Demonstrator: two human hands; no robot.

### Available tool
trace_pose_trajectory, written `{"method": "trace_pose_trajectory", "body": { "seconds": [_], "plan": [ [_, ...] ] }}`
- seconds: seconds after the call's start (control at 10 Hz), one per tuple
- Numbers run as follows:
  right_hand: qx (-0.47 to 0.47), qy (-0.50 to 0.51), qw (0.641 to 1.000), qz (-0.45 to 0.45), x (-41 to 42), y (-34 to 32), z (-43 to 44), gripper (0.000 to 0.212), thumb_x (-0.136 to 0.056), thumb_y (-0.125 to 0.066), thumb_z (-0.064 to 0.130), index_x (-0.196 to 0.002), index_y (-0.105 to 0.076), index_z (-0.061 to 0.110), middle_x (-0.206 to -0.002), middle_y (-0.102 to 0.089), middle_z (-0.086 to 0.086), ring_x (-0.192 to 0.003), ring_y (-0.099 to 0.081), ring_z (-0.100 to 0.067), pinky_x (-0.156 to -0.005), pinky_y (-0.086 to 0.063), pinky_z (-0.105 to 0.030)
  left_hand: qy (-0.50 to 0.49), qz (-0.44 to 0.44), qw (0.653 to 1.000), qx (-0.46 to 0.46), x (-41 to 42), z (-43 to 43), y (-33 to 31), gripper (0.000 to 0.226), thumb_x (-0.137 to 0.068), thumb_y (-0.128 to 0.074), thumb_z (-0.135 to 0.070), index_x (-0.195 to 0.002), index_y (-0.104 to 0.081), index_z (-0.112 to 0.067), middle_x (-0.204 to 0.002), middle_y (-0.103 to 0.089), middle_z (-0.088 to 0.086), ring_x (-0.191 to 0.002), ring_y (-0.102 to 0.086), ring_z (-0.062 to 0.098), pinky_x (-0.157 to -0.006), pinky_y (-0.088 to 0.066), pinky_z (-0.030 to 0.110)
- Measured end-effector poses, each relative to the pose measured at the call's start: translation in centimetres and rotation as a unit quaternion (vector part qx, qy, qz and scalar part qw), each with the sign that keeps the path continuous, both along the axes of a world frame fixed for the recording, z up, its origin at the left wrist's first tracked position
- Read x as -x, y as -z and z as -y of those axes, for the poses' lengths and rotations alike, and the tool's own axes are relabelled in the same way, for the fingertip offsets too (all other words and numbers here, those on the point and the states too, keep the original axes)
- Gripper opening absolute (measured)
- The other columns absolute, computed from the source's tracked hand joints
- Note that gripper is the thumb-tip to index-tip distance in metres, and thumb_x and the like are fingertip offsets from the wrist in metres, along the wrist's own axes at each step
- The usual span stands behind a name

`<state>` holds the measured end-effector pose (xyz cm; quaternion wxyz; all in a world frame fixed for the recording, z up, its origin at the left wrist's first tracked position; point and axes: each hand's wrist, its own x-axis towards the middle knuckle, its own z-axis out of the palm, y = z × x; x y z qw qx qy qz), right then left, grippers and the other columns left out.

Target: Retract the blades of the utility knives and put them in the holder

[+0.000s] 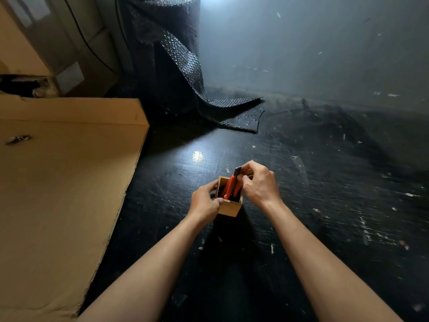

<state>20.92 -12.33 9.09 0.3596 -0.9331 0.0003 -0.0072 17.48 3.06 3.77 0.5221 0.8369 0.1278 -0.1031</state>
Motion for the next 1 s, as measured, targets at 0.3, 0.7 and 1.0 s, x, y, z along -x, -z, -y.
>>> {"method": "trace_pose_trajectory", "body": {
  "seconds": [0.3, 0.7, 1.0],
  "plan": [
    [0.102, -0.061, 0.993, 0.001, -0.6, -1.3, -0.3, 0.004, -0.092, -0.060, 0.009, -0.089, -0.063, 0.012, -0.090, -0.073, -0.014, -0.080, -0.068, -0.033, -0.068, -0.059, -0.044, 0.001, 0.001, 1.000, -0.002, -0.2, 0.0, 0.2, 0.064, -0.089, -0.076, -0.005, -0.147, -0.056, -0.023, -0.142, -0.065, 0.004, -0.132, -0.061, 0.024, -0.111, -0.049, 0.045],
    [0.142, -0.104, 0.984, -0.027, 0.2, 0.5, -0.6, 0.015, -0.087, -0.058, 0.002, -0.097, -0.066, 0.011, -0.090, -0.075, -0.016, -0.079, -0.071, -0.035, -0.065, -0.059, -0.041, 0.005, 0.008, 1.000, -0.015, -0.4, -0.2, 0.9, 0.063, -0.087, -0.077, -0.008, -0.145, -0.058, -0.025, -0.140, -0.067, 0.004, -0.129, -0.063, 0.024, -0.111, -0.050, 0.045],
    [0.050, -0.031, 0.998, -0.030, 0.5, 1.3, 1.2, 0.017, -0.090, -0.069, 0.008, -0.107, -0.067, 0.011, -0.096, -0.075, -0.009, -0.089, -0.072, -0.025, -0.079, -0.062, -0.044, -0.002, -0.001, 1.000, 0.003, 0.0, -0.3, 0.6, 0.059, -0.091, -0.075, -0.008, -0.145, -0.056, -0.017, -0.143, -0.065, 0.007, -0.134, -0.060, 0.027, -0.111, -0.049, 0.049]
  ]
}}
